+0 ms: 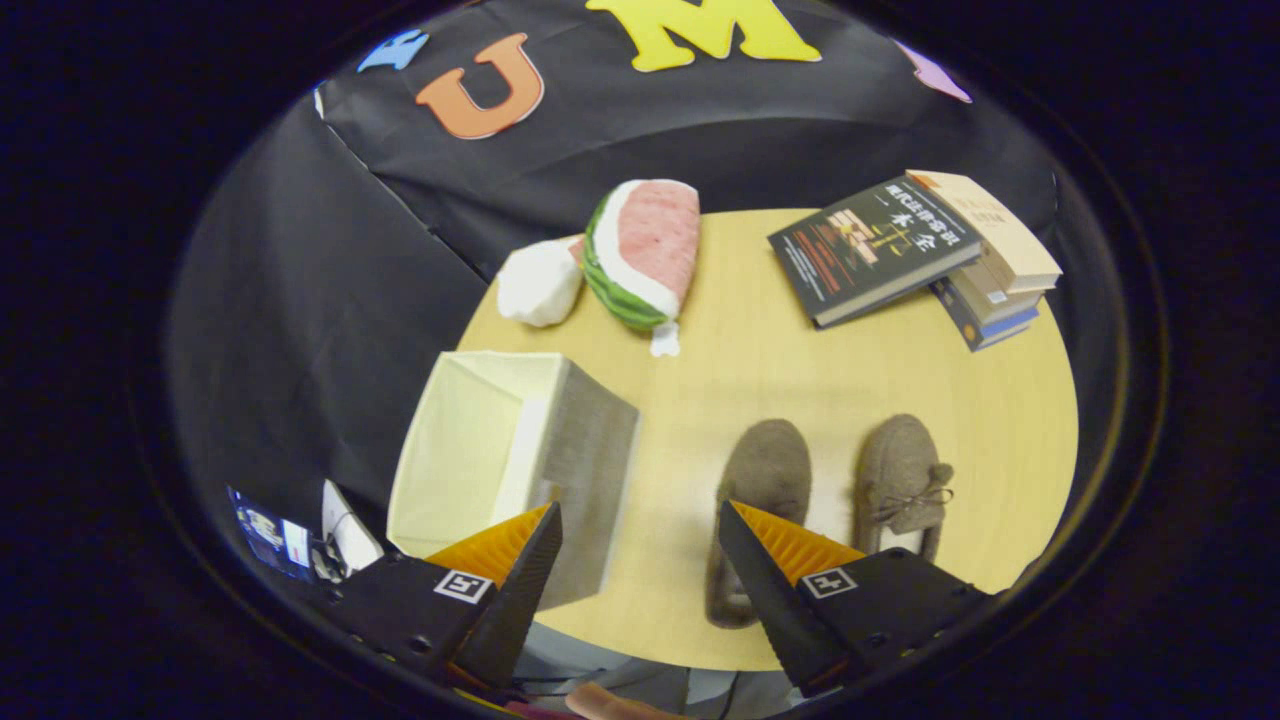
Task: Open the storage box then place both shoes into the box .Put the left shoe in first, then the right shoe, with the right side of both shoes facing outward in a uniform manner.
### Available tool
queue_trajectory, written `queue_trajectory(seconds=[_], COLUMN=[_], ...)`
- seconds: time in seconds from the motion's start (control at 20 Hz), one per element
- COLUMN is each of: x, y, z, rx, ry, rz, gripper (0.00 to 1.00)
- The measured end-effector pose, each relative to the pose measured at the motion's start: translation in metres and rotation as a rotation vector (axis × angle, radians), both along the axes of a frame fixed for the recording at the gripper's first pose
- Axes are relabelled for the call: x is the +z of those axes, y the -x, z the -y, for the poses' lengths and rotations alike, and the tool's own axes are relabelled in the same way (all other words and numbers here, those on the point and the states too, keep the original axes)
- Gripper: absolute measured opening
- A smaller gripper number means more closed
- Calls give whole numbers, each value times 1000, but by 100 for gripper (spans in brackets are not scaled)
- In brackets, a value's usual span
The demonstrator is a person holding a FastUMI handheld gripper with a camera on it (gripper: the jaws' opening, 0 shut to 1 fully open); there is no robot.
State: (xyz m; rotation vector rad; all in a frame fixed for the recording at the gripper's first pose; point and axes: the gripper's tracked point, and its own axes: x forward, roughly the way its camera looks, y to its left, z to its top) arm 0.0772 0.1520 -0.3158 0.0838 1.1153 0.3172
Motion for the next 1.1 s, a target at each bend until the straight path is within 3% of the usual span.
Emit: queue_trajectory(seconds=[0.35, 0.55, 0.65, 0.85, 0.9, 1.05, 1.1], x=[-82, -103, -109, -121, -124, -138, -141], y=[8, -3, -3, -4, -4, 1, 1], z=[73, 95, 91, 91, 88, 84, 83], rx=[-36, -63, -54, -61, -52, -59, -70], ry=[157, 231, 229, 274, 279, 279, 264], rz=[-118, -103, -117, -132, -126, -163, -179], gripper=[95, 77, 77, 51, 51, 22, 18])
